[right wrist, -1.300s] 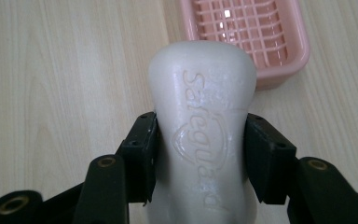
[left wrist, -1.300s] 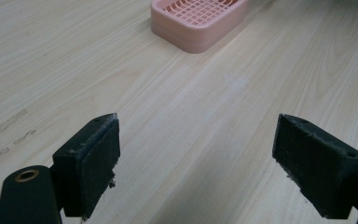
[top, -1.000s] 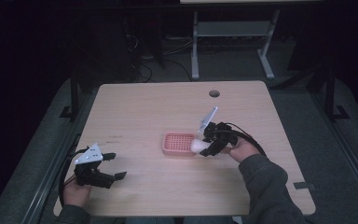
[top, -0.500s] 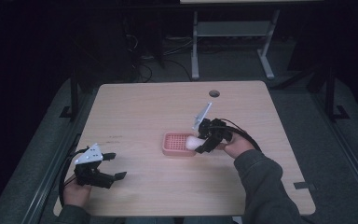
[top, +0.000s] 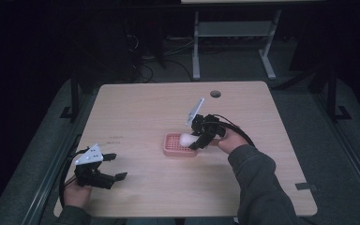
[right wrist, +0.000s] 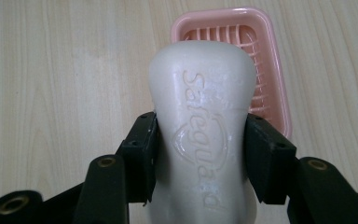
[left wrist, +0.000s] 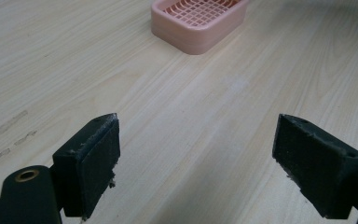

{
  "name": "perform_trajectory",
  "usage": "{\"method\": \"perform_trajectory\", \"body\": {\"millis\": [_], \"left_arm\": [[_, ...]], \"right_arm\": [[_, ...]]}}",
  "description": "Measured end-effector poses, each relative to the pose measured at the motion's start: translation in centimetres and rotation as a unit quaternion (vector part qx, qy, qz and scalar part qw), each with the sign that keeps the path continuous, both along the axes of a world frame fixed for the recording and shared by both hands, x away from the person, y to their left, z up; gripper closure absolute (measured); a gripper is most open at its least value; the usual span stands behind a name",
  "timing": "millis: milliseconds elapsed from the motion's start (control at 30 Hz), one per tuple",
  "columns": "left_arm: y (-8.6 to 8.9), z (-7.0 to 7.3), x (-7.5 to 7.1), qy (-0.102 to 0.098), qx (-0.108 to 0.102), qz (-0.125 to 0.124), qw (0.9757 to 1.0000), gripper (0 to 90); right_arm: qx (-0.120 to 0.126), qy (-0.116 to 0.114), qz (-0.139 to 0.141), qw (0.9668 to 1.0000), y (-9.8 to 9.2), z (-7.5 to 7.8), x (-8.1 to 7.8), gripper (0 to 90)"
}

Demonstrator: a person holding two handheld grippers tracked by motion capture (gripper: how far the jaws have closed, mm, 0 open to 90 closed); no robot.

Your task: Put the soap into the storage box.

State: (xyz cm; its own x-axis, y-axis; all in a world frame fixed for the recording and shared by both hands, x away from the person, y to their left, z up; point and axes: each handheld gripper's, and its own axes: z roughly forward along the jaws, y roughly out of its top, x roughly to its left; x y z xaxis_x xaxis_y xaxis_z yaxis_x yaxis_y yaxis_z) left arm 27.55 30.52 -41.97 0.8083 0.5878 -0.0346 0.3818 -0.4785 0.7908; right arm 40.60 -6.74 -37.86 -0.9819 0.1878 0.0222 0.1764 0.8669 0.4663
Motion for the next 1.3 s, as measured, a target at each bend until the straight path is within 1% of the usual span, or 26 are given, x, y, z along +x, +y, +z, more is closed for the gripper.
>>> {"method": "perform_trajectory", "body": {"millis": [100,167,267,433,500,733,800,900,967,1033,1067,1100,1133,1300], "left_arm": [[0.0,0.0,0.0,0.001,0.000,0.001,1.0000,14.8],[0.0,0.0,0.0,0.000,-0.001,0.001,1.0000,14.8],[0.0,0.0,0.0,0.001,0.000,0.000,1.0000,14.8],[0.0,0.0,0.0,0.000,0.001,0.000,1.0000,14.8],[0.0,0.0,0.0,0.001,-0.003,0.002,1.0000,14.8],[0.0,0.0,0.0,0.001,-0.005,0.002,1.0000,14.8],[0.0,0.0,0.0,0.001,-0.004,0.003,1.0000,14.8],[0.0,0.0,0.0,0.001,-0.003,0.001,1.0000,14.8],[0.0,0.0,0.0,0.001,-0.004,0.001,1.0000,14.8],[0.1,0.1,0.0,0.000,0.000,0.000,1.0000,14.8],[0.1,0.0,0.0,0.001,-0.003,0.001,1.0000,14.8],[0.1,0.0,0.0,0.001,-0.002,0.002,1.0000,14.8],[0.1,0.0,0.0,0.002,-0.006,0.003,1.0000,14.8],[0.1,0.0,0.0,0.002,-0.005,0.003,1.0000,14.8]], "right_arm": [[-0.007,0.000,0.002,1.0000,0.4,0.1,0.2,48.8],[-0.003,0.000,0.005,1.0000,0.7,0.3,0.3,48.8],[-0.003,-0.003,0.005,1.0000,1.1,0.6,0.4,48.8],[-0.002,-0.003,0.009,1.0000,1.7,0.5,0.5,48.8],[-0.003,-0.001,0.009,1.0000,2.0,0.2,0.7,48.8],[-0.008,0.005,0.009,0.9999,2.7,-0.7,1.4,48.8],[-0.008,0.008,0.005,0.9999,2.9,-0.9,1.5,48.8],[-0.009,0.011,0.008,0.9999,3.2,-1.2,1.7,48.8],[-0.012,0.014,0.006,0.9998,3.5,-1.6,2.0,48.8],[-0.015,0.013,0.005,0.9998,3.8,-2.0,2.1,48.8],[-0.016,0.016,0.004,0.9997,3.9,-2.1,2.2,48.8],[-0.016,0.017,0.005,0.9997,4.0,-2.3,2.2,48.8],[-0.018,0.018,0.005,0.9997,4.0,-2.4,2.3,48.8],[-0.025,0.017,0.005,0.9995,4.3,-2.9,2.5,48.8]]}}
